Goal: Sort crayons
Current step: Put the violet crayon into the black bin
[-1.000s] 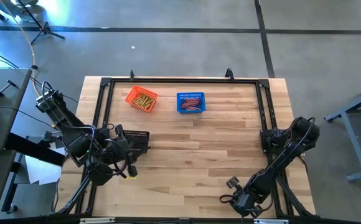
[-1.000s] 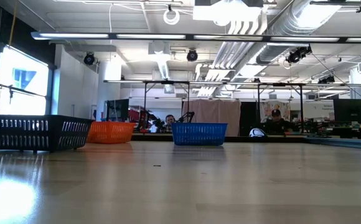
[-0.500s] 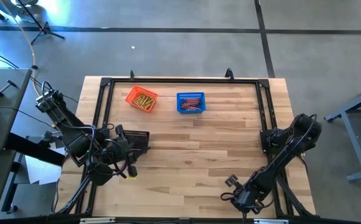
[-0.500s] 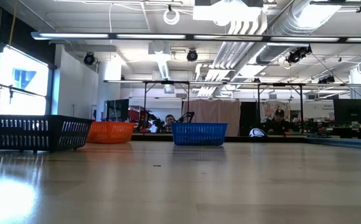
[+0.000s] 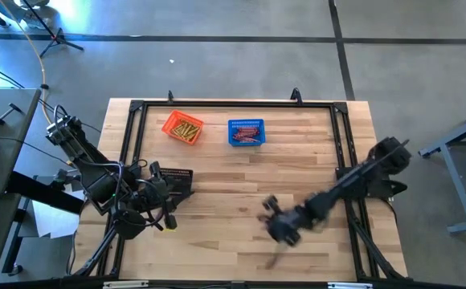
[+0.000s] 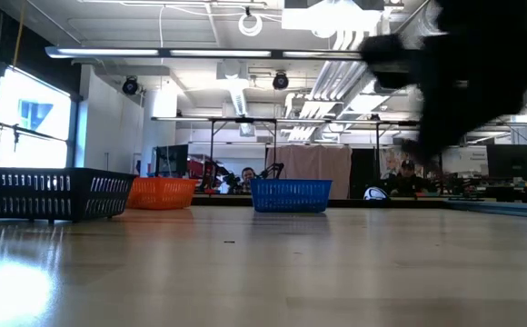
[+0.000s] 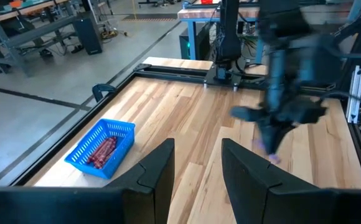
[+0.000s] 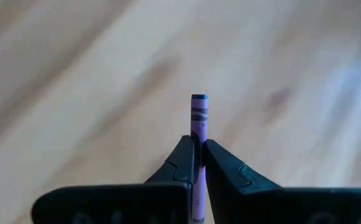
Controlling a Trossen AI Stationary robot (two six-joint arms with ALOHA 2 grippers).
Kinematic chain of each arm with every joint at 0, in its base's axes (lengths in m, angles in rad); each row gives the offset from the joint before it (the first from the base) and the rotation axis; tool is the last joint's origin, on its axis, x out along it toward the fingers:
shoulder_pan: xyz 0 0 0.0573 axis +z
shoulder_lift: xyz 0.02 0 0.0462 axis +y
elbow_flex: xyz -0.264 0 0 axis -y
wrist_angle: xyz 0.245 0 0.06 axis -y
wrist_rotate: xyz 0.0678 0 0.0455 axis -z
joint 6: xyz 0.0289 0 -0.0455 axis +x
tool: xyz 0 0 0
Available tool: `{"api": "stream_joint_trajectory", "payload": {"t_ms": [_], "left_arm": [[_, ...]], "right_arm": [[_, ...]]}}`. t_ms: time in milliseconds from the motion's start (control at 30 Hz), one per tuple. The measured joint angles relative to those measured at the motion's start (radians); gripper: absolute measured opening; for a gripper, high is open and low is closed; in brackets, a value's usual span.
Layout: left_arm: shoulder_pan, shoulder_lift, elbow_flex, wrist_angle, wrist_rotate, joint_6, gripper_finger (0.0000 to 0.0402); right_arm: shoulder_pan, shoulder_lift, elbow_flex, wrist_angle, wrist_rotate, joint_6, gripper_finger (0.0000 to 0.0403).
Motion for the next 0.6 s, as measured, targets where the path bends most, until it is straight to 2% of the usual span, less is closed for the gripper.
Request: {"api": "stream_joint_trajectory", "payload": {"t_ms": [67,167,233,400,500,600], "left_arm": [[0.0,0.0,0.0,0.0,0.0,0.0,0.0117],[0.0,0.0,0.0,0.0,0.0,-0.005,0.0117],[0.0,0.0,0.0,0.0,0.0,-0.02,0.0117],[-0.003,0.0,0.0,0.002,0.0,-0.026,0.0117],[-0.003,0.0,0.0,0.003,-0.001,-0.018,0.0117],[-0.002,0.0,0.0,0.004,-0.003,-0.002,0.0117]], "right_arm": [[-0.088,0.002,0.001,0.119,-0.006,-0.08,0.0008],[-0.202,0.011,0.002,0.28,-0.08,-0.209,0.0009],[-0.265,0.023,0.002,0.383,-0.098,-0.241,0.0009],[-0.421,0.084,0.003,0.721,-0.101,-0.243,0.0009],[-0.483,0.146,0.003,0.946,-0.113,-0.187,0.0009],[-0.527,0.224,0.003,1.161,-0.178,-0.139,0.0009]]}}
